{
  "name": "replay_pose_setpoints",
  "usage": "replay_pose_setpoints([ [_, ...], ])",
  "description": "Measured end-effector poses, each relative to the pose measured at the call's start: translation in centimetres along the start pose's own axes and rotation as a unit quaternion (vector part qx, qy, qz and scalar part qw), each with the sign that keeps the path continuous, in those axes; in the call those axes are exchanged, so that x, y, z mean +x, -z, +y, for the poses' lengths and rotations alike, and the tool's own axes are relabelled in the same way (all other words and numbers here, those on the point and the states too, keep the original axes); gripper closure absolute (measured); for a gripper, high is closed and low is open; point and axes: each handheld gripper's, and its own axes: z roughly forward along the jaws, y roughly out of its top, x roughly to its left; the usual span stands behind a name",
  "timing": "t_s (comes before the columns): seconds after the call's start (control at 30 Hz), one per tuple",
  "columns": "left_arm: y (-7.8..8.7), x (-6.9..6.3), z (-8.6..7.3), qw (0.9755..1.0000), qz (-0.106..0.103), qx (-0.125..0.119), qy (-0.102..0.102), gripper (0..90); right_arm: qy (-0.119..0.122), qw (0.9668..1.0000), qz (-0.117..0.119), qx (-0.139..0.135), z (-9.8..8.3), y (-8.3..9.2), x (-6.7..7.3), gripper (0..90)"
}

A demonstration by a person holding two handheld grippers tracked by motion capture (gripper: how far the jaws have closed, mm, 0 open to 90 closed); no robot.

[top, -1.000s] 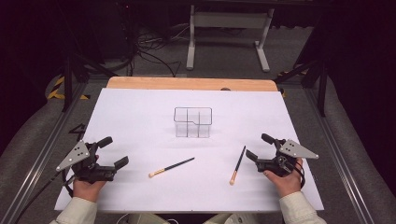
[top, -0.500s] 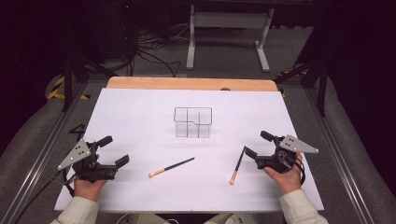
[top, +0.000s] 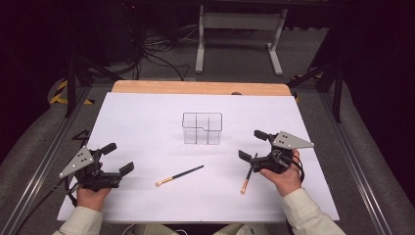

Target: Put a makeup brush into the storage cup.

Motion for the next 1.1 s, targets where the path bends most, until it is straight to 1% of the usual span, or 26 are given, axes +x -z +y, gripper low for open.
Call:
replay_pose_setpoints([
  [0.2, 0.0, 0.0, 0.0, 1.0000, 0.001, 0.003, 0.003, 0.1, 0.011, 0.9997, 0.020, -0.007, 1.4, -1.6, 0.9, 5.0],
  [0.33, -0.1, 0.1, 0.0, 1.0000, 0.001, 0.004, 0.003, 0.1, 0.015, 0.9993, 0.033, -0.006, 1.7, -2.6, 1.5, 4.9],
  [0.43, 0.0, 0.1, 0.0, 1.0000, 0.001, 0.001, 0.005, 0.1, 0.017, 0.9990, 0.041, -0.008, 2.1, -3.3, 1.9, 4.7],
  [0.57, 0.0, 0.1, -0.1, 1.0000, 0.001, 0.001, 0.007, 0.1, 0.019, 0.9984, 0.052, -0.008, 2.7, -4.0, 2.3, 4.8],
  [0.63, 0.0, 0.2, -0.1, 1.0000, 0.000, 0.001, 0.007, 0.1, 0.021, 0.9984, 0.052, -0.007, 2.9, -4.2, 2.4, 4.8],
  [0.77, 0.1, 0.2, -0.1, 1.0000, 0.001, 0.002, 0.007, 0.1, 0.032, 0.9972, 0.068, 0.006, 3.5, -5.0, 2.8, 6.0],
  [0.87, 0.1, 0.0, -0.2, 1.0000, 0.003, 0.002, 0.009, 0.1, 0.048, 0.9957, 0.077, 0.022, 4.1, -5.7, 3.1, 7.8],
  [0.93, 0.1, 0.1, -0.2, 1.0000, 0.003, 0.003, 0.006, 0.1, 0.060, 0.9944, 0.082, 0.030, 4.6, -6.0, 3.3, 9.4],
  [1.0, 0.2, 0.1, -0.2, 1.0000, 0.005, 0.001, 0.008, 0.1, 0.065, 0.9936, 0.085, 0.036, 4.9, -6.2, 3.5, 9.4],
  [1.1, 0.3, 0.1, -0.3, 1.0000, 0.005, 0.003, 0.007, 0.1, 0.071, 0.9917, 0.090, 0.059, 5.5, -6.9, 3.8, 9.3],
])
